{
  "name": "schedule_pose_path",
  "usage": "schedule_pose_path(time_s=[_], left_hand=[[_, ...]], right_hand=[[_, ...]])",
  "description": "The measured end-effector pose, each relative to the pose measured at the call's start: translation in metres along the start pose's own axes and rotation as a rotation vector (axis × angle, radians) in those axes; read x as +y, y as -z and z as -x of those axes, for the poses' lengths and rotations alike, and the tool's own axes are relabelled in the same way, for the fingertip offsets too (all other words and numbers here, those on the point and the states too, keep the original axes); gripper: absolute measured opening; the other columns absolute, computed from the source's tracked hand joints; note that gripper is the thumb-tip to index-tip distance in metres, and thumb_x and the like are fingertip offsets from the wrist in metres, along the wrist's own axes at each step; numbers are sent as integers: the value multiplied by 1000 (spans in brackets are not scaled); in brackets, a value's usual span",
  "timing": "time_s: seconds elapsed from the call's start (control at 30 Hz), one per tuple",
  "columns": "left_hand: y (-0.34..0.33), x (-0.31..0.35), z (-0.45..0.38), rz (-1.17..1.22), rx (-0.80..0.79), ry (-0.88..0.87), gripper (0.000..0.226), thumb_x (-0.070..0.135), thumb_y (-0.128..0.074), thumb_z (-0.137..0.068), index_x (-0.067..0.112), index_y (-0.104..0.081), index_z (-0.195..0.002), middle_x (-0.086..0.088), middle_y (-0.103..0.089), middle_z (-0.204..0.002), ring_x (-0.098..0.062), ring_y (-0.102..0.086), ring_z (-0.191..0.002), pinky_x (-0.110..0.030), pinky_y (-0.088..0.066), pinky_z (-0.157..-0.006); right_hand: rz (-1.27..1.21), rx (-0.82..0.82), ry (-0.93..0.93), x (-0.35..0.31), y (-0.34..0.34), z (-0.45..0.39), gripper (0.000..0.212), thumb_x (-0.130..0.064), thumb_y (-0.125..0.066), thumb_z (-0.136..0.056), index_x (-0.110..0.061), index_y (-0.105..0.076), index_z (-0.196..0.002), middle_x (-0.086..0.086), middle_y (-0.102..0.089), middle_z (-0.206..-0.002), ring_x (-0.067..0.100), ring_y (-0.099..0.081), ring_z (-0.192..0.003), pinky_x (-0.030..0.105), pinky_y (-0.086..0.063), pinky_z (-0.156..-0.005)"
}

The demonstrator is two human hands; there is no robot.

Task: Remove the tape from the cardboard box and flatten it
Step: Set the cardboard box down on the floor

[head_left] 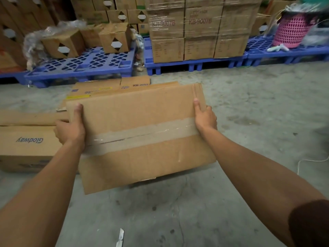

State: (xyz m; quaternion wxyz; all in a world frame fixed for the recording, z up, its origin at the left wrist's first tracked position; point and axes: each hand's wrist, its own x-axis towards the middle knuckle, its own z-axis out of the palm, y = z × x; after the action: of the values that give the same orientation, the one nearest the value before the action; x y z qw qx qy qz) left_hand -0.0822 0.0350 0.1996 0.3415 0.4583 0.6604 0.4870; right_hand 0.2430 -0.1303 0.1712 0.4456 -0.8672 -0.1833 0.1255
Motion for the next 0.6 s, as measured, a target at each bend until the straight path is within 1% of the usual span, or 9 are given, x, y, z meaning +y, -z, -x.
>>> schedule_pose_path(time_s=[0.07, 0.1, 0.17, 0.23, 0.33, 0.4, 0.47, 0.53, 0.6], left_hand=[[-3, -3, 10, -82, 77, -25, 90, 78, -53, -76, 7, -44, -131, -14, -45, -138, -37, -46, -125, -49, -36, -103], [-5, -8, 16, -155, 112, -53, 88, 76, -48, -82, 6, -40, -134, -16, -42, -140, -39, -45, -126, -52, -35, -102], [-11, -17, 32, -281, 155, -90, 80, 69, -36, -91, 4, -34, -138, -21, -40, -140, -42, -44, -125, -55, -34, -100], [-18, -17, 39, -331, 176, -74, 76, 64, -30, -95, 4, -32, -140, -24, -41, -138, -44, -45, -123, -55, -34, -99], [-23, 3, 34, -364, 88, -30, 73, 63, -36, -92, 8, -32, -140, -24, -44, -138, -45, -47, -122, -52, -35, -99], [-24, 15, 33, -385, 34, -57, 71, 61, -42, -89, 10, -33, -138, -25, -48, -137, -45, -48, -122, -51, -35, -99], [-29, 25, 37, -402, -13, -112, 71, 61, -45, -88, 13, -31, -138, -24, -52, -134, -44, -50, -120, -51, -36, -98], [-35, 34, 39, -427, -58, -153, 68, 59, -46, -88, 16, -31, -137, -22, -54, -130, -43, -52, -117, -50, -37, -96], [-37, 43, 35, -492, -108, -196, 62, 57, -46, -89, 15, -34, -134, -21, -55, -129, -42, -52, -117, -49, -38, -93]], right_hand=[[63, 60, -52, 10, -8, 10, 79, -77, -23, -88, -12, -46, -128, 12, -59, -122, 34, -56, -111, 45, -42, -89], [76, 90, -54, 12, -11, 13, 77, -76, -22, -89, -12, -45, -127, 13, -59, -122, 34, -56, -111, 46, -42, -90], [97, 125, -44, 9, -14, 17, 74, -71, -22, -92, -11, -42, -131, 14, -58, -126, 36, -56, -113, 47, -40, -93], [126, 136, -18, -3, -11, 16, 68, -64, -25, -96, -10, -39, -134, 16, -56, -129, 37, -54, -116, 47, -39, -94], [175, 192, 57, -28, -4, 9, 63, -57, -35, -95, -7, -40, -134, 18, -56, -129, 39, -54, -115, 46, -39, -95], [183, 285, 91, -47, 4, 1, 66, -57, -39, -91, -9, -39, -136, 17, -53, -132, 39, -51, -117, 48, -34, -98], [216, 370, 115, -65, 16, -9, 68, -58, -40, -88, -12, -37, -139, 18, -50, -135, 40, -47, -118, 49, -30, -99], [280, 385, 129, -78, 30, -20, 70, -58, -40, -89, -15, -32, -144, 20, -47, -137, 41, -45, -120, 49, -29, -100], [366, 339, 124, -80, 39, -27, 72, -58, -37, -92, -22, -21, -152, 22, -43, -139, 42, -44, -121, 51, -28, -101]])
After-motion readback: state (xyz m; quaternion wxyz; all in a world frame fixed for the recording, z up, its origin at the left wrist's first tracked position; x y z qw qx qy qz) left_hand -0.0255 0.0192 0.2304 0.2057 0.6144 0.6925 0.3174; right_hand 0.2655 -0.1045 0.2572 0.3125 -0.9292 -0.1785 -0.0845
